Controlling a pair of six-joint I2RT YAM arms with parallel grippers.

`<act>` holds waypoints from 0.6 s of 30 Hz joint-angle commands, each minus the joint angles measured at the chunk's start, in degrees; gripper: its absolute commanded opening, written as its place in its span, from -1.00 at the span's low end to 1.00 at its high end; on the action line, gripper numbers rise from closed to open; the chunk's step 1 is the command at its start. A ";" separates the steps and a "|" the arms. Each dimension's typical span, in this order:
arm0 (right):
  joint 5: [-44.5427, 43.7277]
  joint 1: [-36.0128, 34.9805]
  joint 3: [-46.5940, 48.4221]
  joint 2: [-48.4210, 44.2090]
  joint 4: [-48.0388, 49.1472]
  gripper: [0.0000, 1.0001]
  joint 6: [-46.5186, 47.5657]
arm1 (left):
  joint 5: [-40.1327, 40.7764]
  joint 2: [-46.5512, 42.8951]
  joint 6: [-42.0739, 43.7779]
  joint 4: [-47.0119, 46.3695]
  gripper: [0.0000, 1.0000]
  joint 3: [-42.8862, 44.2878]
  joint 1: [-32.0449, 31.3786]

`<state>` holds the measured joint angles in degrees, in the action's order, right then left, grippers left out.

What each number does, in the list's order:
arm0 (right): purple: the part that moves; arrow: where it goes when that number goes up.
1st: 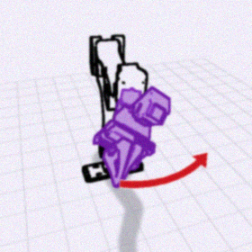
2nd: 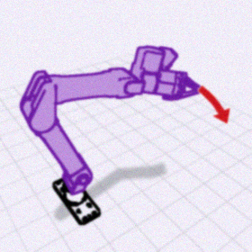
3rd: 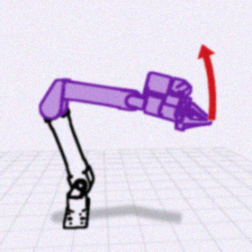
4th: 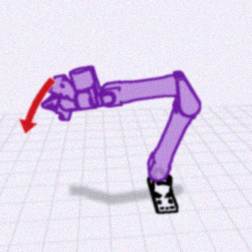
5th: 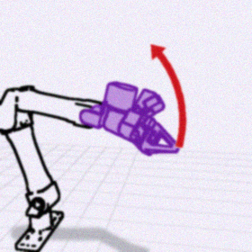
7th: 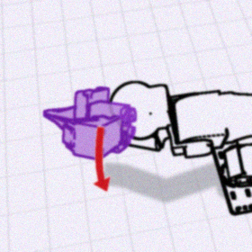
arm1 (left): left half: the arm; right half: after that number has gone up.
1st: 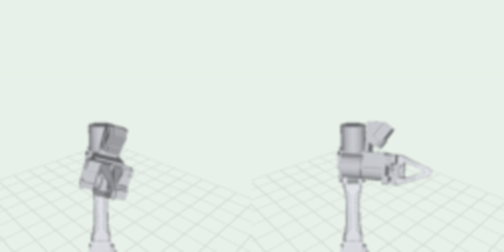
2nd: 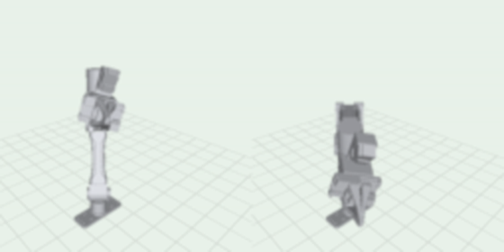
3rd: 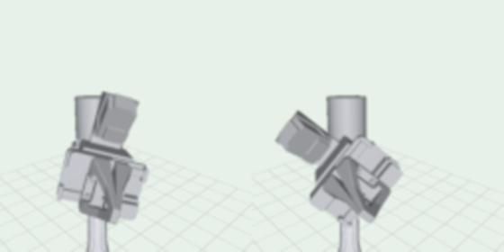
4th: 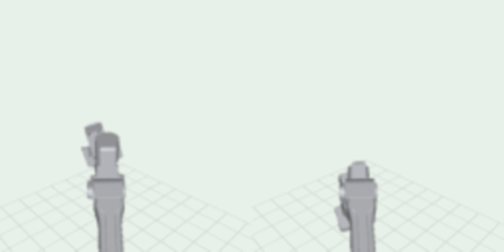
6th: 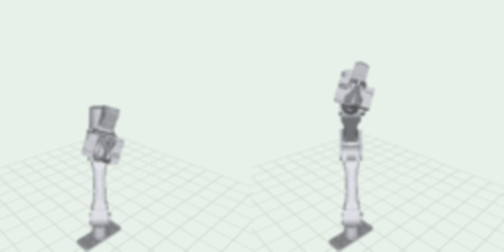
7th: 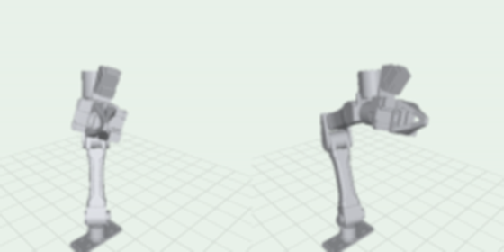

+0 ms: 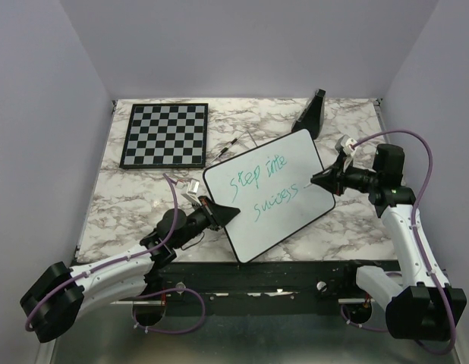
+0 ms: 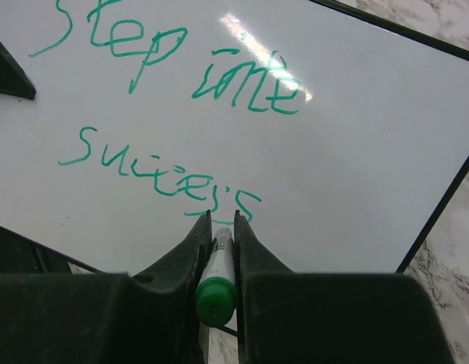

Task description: Write a sentence on the whiteboard

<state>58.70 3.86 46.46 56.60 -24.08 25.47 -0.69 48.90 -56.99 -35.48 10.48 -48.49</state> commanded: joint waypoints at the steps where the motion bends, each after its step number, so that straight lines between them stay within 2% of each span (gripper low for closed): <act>1: -7.43 0.36 0.48 -0.61 2.54 -0.99 -0.25 | -0.89 -0.21 0.30 -4.33 -1.00 0.07 -0.03; 12: -7.20 1.15 0.30 4.82 8.52 -0.99 4.23 | -1.25 -0.57 -0.49 -3.36 -1.00 0.51 -0.03; 16: -8.85 1.59 5.03 10.71 4.84 -0.99 1.60 | -1.25 -0.57 -0.84 -3.54 -1.00 0.59 0.06; 18: -8.08 1.68 6.54 13.18 0.80 -0.99 3.25 | -1.25 -0.39 -1.10 -3.89 -1.00 0.59 -0.03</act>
<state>51.75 5.02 48.90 65.65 -18.81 27.68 -0.71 48.97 -58.57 -35.24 10.48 -48.49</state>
